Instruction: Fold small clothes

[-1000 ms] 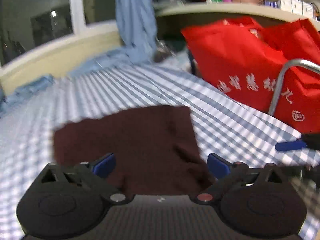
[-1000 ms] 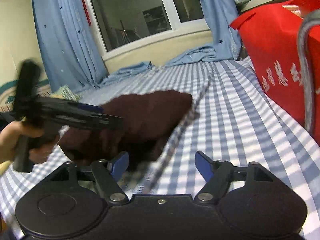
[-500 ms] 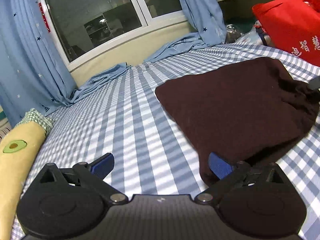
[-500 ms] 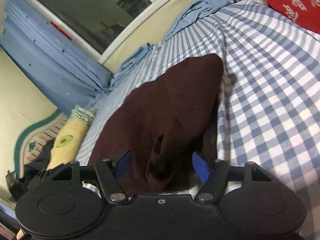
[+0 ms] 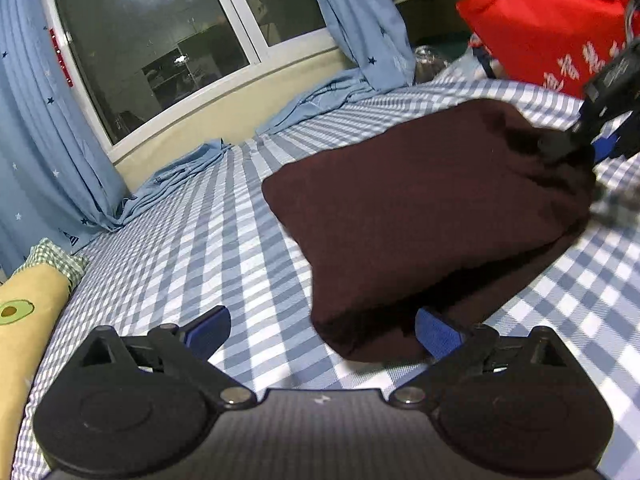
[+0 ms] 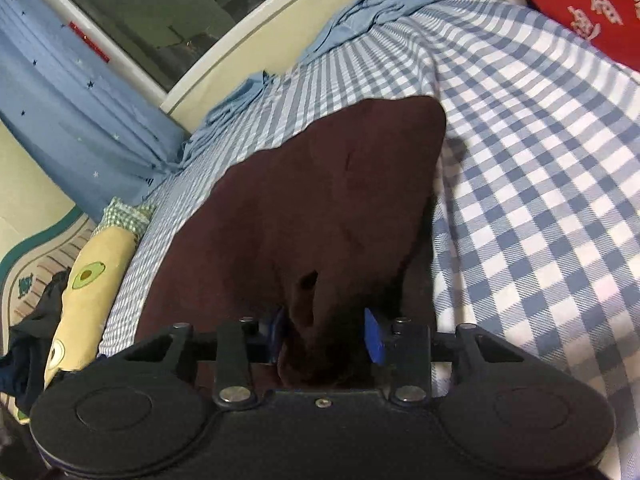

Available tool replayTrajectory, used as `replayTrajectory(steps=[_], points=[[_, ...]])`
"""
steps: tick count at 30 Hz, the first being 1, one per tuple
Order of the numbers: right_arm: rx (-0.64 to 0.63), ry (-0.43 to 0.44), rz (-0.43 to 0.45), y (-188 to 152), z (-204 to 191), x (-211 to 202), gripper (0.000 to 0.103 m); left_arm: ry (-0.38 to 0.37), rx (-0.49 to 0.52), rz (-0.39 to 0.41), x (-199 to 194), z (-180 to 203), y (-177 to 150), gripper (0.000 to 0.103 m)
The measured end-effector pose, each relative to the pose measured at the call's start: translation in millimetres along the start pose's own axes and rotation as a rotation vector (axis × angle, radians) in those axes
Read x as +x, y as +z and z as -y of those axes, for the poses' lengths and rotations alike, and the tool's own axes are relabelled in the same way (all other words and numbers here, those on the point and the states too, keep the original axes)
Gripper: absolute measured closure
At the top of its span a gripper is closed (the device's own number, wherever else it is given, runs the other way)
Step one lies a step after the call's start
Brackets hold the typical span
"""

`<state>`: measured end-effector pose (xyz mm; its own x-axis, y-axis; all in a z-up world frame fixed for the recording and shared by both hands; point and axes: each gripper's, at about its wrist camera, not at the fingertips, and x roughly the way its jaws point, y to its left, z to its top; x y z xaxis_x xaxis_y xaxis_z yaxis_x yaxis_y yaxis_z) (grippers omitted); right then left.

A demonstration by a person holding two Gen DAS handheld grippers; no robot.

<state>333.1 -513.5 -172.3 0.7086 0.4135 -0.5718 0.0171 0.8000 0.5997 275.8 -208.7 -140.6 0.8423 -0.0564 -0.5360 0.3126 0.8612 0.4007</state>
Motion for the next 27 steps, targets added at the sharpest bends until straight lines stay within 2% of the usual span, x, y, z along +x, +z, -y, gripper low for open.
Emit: replayTrajectory(steps=[4,7,8,10,11,15,18,20,23,26,27], points=[[0.029,0.014,-0.023,2,1,3,0.060,0.004,-0.042,0.030,19,7,5,0.003],[0.090,0.025,-0.025,9,6,14,0.060,0.048,-0.082,0.024,33,9,8,0.002],[0.102,0.026,-0.027,12,5,17,0.068,0.065,-0.080,0.001,41,11,7,0.002],[0.080,0.032,-0.028,21,-3,20,0.074,0.112,-0.066,-0.069,56,14,2,0.001],[0.051,0.021,-0.021,25,-10,19,0.078,0.125,-0.078,-0.079,60,13,-2,0.000],[-0.042,0.024,0.059,46,-41,2,0.082,0.132,-0.299,-0.061,48,-19,-8,0.000],[-0.032,0.102,0.143,61,-45,-22,0.083,0.179,-0.439,-0.051,35,-37,-10,0.004],[-0.029,0.138,0.157,65,-43,-34,0.083,0.220,-0.505,-0.040,28,-46,-16,0.005],[-0.022,0.110,0.127,52,-27,-34,0.083,0.219,-0.607,-0.045,22,-62,-32,0.005],[0.029,0.068,0.022,24,3,-11,0.083,0.148,-0.683,-0.183,42,-71,-56,0.005],[0.041,0.055,-0.015,12,13,-3,0.083,0.125,-0.713,-0.186,45,-75,-63,0.005]])
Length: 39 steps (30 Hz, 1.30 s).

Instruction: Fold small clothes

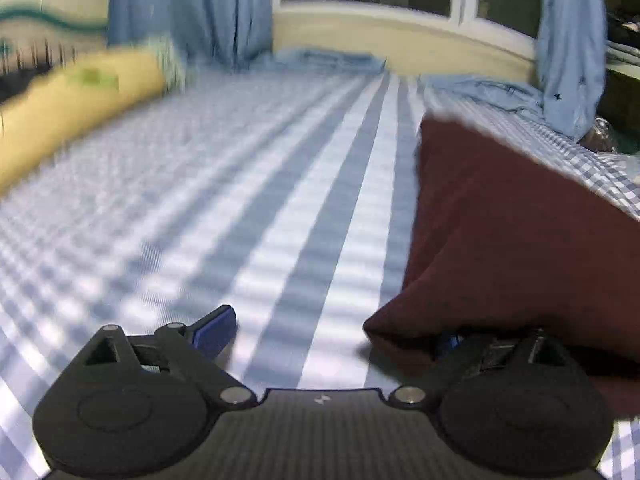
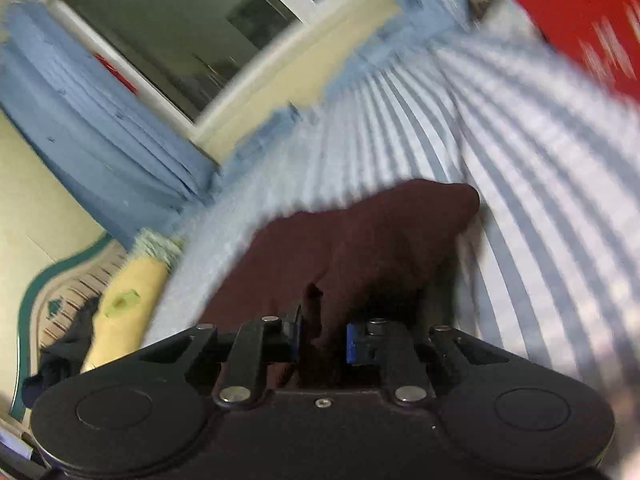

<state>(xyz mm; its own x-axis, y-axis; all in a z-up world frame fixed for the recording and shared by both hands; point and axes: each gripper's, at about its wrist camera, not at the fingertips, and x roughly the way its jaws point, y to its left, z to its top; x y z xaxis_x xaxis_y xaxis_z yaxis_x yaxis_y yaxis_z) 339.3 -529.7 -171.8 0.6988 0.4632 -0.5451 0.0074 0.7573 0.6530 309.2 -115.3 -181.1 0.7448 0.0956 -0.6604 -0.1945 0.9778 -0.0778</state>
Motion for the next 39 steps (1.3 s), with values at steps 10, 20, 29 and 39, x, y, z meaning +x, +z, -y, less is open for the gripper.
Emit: replayTrajectory(steps=[10,20,29,39], points=[[-0.059,-0.030,-0.012,-24,8,0,0.072,-0.028,0.058,0.092,-21,8,-2,0.006],[-0.135,-0.081,-0.011,-32,-10,-20,0.066,-0.047,-0.002,0.030,-15,-9,2,0.006],[-0.244,-0.014,0.088,-21,-51,-51,0.049,-0.225,-0.022,0.130,-99,-57,6,0.001],[-0.254,0.032,0.196,-4,-93,-28,0.024,-0.595,0.041,0.082,-59,27,108,0.001]])
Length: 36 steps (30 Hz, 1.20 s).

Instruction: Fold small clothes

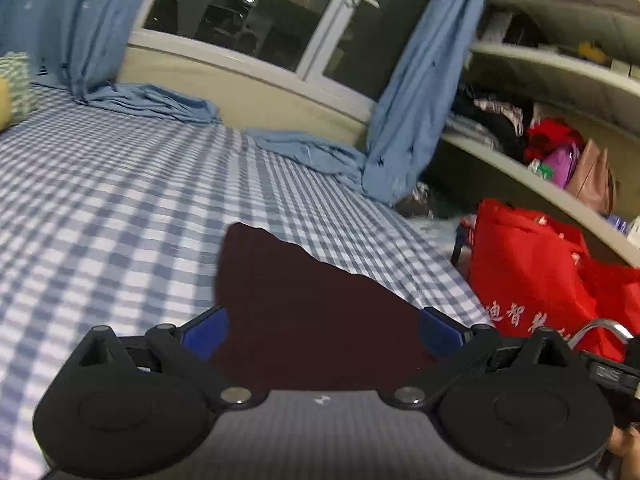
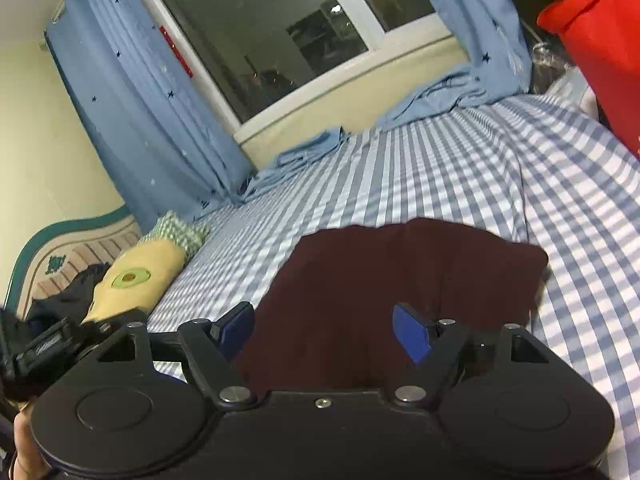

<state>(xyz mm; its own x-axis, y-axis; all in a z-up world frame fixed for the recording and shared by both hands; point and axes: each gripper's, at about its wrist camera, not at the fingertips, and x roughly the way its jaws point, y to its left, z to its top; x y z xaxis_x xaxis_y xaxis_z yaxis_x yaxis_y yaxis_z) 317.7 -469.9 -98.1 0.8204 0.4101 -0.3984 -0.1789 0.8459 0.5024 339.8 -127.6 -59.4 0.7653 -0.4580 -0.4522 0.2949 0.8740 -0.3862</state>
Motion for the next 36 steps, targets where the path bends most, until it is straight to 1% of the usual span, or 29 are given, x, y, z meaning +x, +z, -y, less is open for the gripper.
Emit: replayTrajectory(steps=[2,4,6,7,10,11,14,16,18,20,21,23,27,32,36], points=[[0.006,-0.020,0.005,1,5,-1,0.023,-0.020,-0.002,-0.038,27,7,-3,0.001],[0.007,-0.043,0.008,2,12,-6,0.023,-0.043,0.000,-0.085,46,12,-9,0.001],[0.006,-0.059,0.008,1,19,-11,0.023,-0.030,-0.001,-0.146,67,8,-17,0.001],[0.007,-0.065,0.008,0,22,-14,0.023,-0.016,0.017,-0.191,78,6,-24,0.001],[0.010,-0.083,0.010,-1,32,-20,0.023,0.059,0.086,-0.302,101,0,-44,0.001],[0.014,-0.086,0.010,-1,34,-21,0.023,0.078,0.108,-0.317,106,1,-50,0.001],[0.026,-0.089,0.003,-4,40,-21,0.023,0.123,0.188,-0.318,111,11,-62,0.001],[0.025,-0.090,-0.003,-7,40,-23,0.023,0.153,0.243,-0.312,107,20,-62,0.001],[0.012,-0.090,-0.013,-10,39,-24,0.022,0.197,0.319,-0.294,97,34,-59,0.001],[-0.005,-0.090,-0.028,-12,38,-25,0.020,0.240,0.370,-0.255,81,45,-56,0.001],[-0.010,-0.091,-0.034,-12,38,-25,0.018,0.247,0.379,-0.243,72,49,-53,0.001],[-0.014,-0.093,-0.044,-12,40,-24,0.017,0.263,0.387,-0.226,54,53,-47,0.001],[0.031,-0.079,-0.056,-14,47,-21,0.017,0.321,0.408,-0.200,32,53,-32,0.001],[0.039,-0.079,-0.069,-20,45,-20,0.016,0.343,0.392,-0.179,13,46,-21,0.001],[0.040,-0.070,-0.085,-24,43,-20,0.013,0.361,0.395,-0.170,10,40,-17,0.001]])
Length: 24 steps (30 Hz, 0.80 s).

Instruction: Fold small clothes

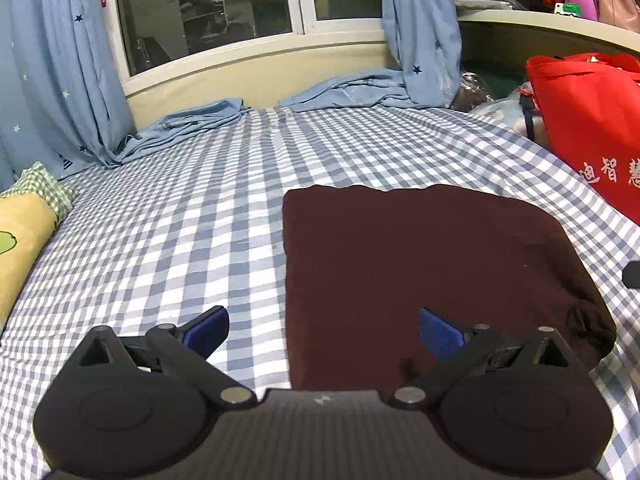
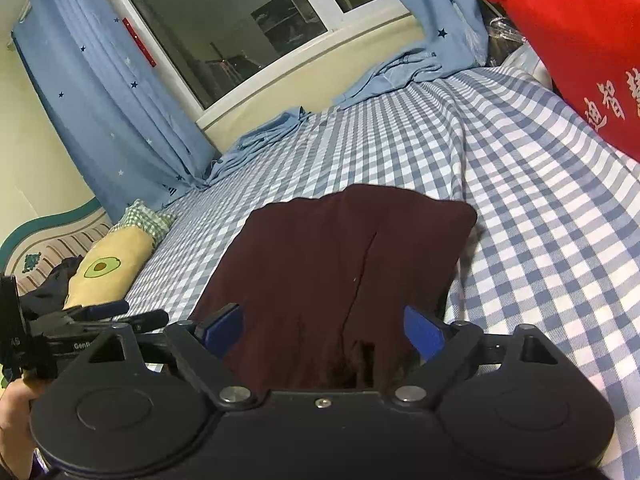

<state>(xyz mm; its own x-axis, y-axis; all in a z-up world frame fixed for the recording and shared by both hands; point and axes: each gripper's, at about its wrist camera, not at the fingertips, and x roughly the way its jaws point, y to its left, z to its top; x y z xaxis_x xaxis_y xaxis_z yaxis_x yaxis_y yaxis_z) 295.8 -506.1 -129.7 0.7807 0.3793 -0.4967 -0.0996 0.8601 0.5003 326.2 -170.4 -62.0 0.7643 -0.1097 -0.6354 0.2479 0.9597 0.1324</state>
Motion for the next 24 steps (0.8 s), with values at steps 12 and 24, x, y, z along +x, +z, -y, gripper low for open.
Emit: replayTrajectory(steps=[12,24], points=[[0.010,0.010,-0.016,-2.2,-0.3,-2.1,0.006,0.019,-0.034,-0.016,6.5,-9.5,-4.9,0.001],[0.024,0.005,-0.019,-5.9,1.1,-4.3,0.005,0.038,-0.042,-0.006,2.0,-11.0,-3.2,0.001]])
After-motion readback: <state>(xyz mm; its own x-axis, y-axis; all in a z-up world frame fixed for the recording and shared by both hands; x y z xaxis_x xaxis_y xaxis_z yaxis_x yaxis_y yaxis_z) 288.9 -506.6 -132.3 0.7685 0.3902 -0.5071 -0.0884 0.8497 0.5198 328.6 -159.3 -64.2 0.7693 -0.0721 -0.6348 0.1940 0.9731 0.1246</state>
